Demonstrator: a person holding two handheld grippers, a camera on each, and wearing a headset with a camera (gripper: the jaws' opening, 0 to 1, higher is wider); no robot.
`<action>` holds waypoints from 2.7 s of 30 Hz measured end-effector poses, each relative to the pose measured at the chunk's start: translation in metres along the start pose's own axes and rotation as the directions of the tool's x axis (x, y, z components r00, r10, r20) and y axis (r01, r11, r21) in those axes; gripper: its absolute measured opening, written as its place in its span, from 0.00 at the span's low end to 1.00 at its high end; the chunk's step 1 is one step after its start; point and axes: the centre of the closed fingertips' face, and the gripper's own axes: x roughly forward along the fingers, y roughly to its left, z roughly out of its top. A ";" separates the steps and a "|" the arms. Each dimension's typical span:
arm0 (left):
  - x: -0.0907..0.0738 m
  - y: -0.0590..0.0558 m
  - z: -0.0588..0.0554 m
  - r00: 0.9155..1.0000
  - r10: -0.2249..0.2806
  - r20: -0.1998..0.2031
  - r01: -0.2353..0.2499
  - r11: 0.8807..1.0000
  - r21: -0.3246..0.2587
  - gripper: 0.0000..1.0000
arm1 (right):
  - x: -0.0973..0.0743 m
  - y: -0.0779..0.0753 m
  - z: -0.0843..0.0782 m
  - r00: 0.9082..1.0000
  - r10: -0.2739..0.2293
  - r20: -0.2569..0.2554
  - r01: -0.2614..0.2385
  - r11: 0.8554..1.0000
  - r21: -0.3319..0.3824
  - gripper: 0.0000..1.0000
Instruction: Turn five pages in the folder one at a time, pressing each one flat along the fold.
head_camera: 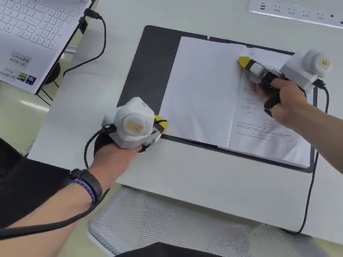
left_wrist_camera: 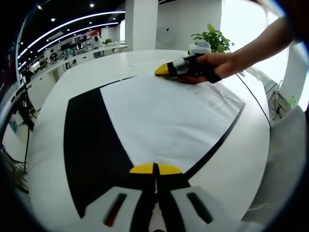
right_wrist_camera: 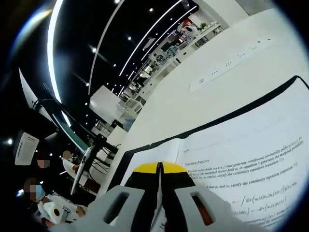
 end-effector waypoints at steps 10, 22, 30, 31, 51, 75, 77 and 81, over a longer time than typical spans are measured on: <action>0.000 -0.001 0.000 1.000 -0.008 -0.004 0.008 1.000 0.002 0.00 | 0.009 -0.002 0.015 0.997 -0.032 0.067 0.028 0.998 0.064 0.00; 0.000 0.000 0.000 1.000 -0.008 -0.013 0.008 1.000 -0.002 0.00 | 0.022 -0.012 0.027 0.995 -0.048 0.091 0.042 0.997 0.065 0.00; -0.001 -0.001 0.000 1.000 -0.008 -0.015 0.008 1.000 -0.003 0.00 | 0.014 -0.008 0.017 0.999 -0.002 0.036 0.002 1.000 0.005 0.00; 0.000 -0.001 0.000 1.000 -0.008 -0.015 0.008 1.000 -0.002 0.00 | 0.010 -0.004 0.012 1.000 0.012 0.017 -0.012 1.000 -0.003 0.00; -0.001 -0.001 0.000 1.000 -0.006 -0.002 0.006 1.000 -0.021 0.00 | -0.025 0.019 -0.026 0.995 0.066 -0.071 -0.070 0.996 -0.056 0.00; 0.000 -0.002 0.000 1.000 -0.013 -0.008 0.013 1.000 -0.005 0.00 | -0.071 0.049 -0.075 0.985 0.112 -0.133 -0.124 0.988 -0.090 0.00; 0.000 -0.002 0.000 1.000 -0.012 -0.009 0.012 1.000 -0.004 0.00 | -0.074 0.052 -0.080 0.984 0.115 -0.138 -0.128 0.988 -0.090 0.00; 0.000 -0.002 0.000 1.000 -0.013 -0.010 0.013 1.000 0.000 0.00 | -0.084 0.057 -0.091 0.981 0.122 -0.150 -0.136 0.987 -0.091 0.00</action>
